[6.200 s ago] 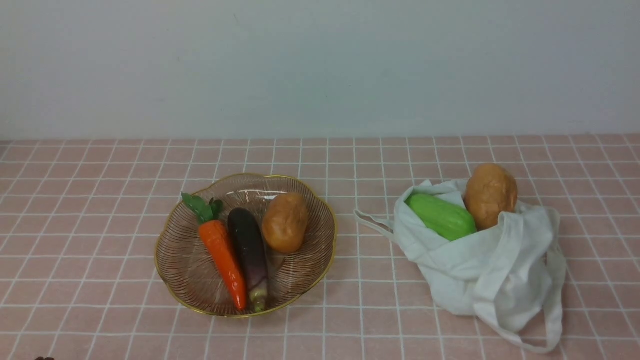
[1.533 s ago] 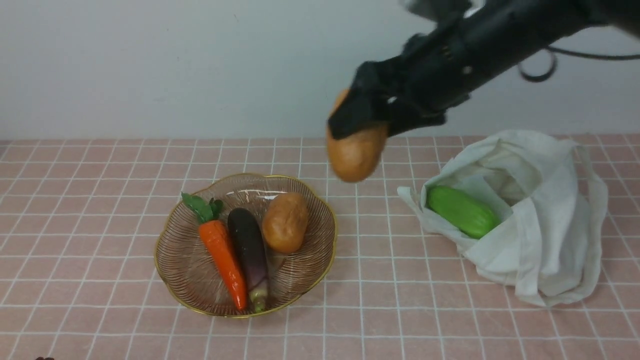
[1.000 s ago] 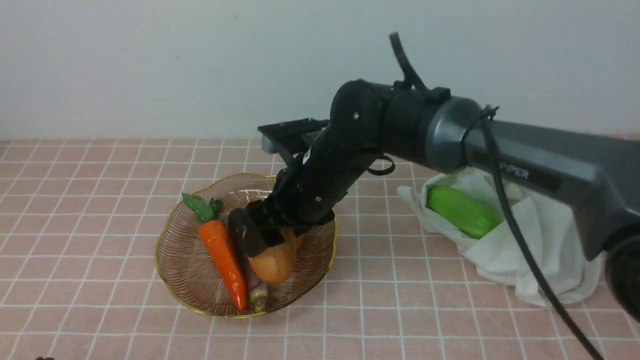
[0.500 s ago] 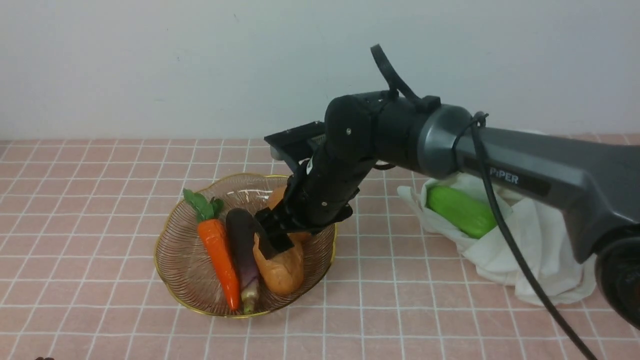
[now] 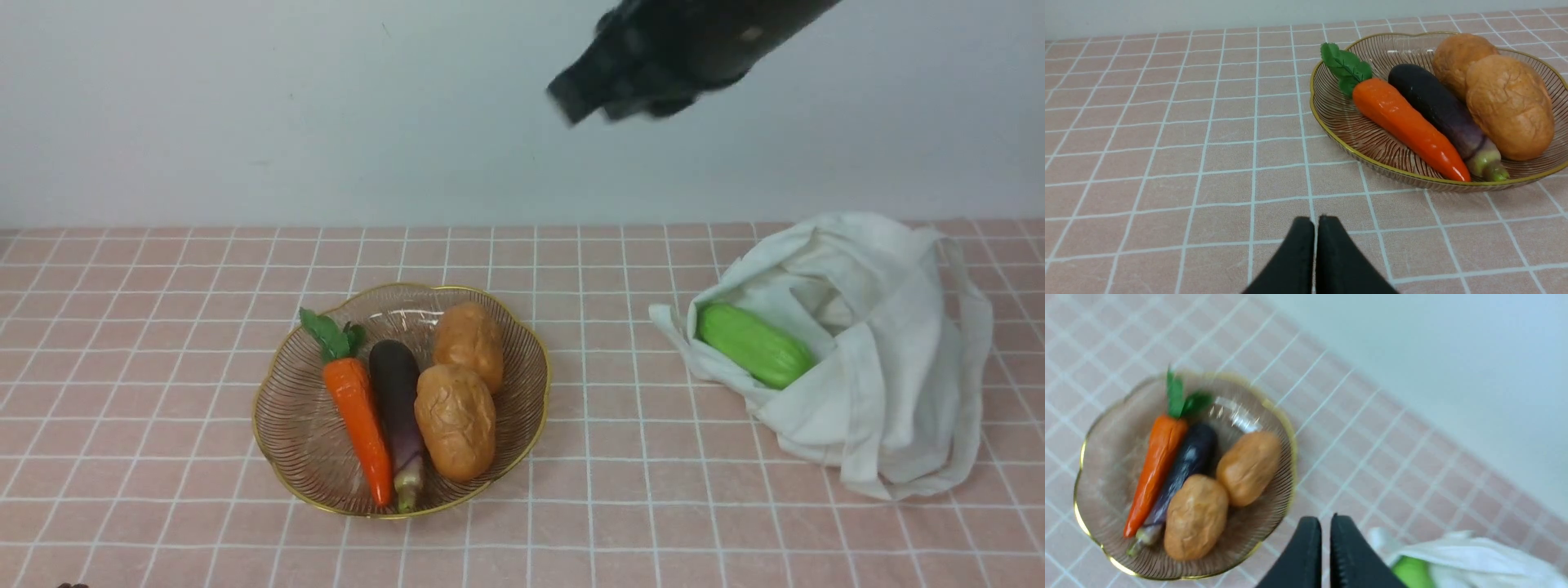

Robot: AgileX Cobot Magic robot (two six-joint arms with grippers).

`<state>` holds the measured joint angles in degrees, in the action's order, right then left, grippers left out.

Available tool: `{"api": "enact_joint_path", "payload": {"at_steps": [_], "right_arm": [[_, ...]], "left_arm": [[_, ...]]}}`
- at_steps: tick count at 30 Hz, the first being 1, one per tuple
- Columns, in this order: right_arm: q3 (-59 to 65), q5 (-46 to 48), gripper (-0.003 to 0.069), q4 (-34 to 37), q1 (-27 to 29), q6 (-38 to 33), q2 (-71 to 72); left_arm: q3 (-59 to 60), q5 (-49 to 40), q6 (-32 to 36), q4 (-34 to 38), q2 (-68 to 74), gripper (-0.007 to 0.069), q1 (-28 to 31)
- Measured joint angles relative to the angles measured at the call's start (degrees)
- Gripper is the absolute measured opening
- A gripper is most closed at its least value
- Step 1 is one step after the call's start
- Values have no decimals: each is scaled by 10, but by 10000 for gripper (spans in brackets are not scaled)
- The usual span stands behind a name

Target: Take vegetables from bag on pink coffee tablecloth place on plate.

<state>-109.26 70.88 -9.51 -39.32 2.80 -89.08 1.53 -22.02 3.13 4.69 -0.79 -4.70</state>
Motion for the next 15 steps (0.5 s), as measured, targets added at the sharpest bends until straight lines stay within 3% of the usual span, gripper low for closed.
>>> {"api": "enact_joint_path", "payload": {"at_steps": [5,9,11,15], "right_arm": [[10,12,-13,-15,0,16,141],[136,-26,-15,-25,0,58,344],[203,-65,-15,-28,0,75,406],[431,-233,-15,-47,0,111,635]], "left_arm": [[0,0,0,0,0,-6,0],[0,0,0,0,0,-6,0],[0,0,0,0,0,-6,0],[0,0,0,0,0,-6,0]]}}
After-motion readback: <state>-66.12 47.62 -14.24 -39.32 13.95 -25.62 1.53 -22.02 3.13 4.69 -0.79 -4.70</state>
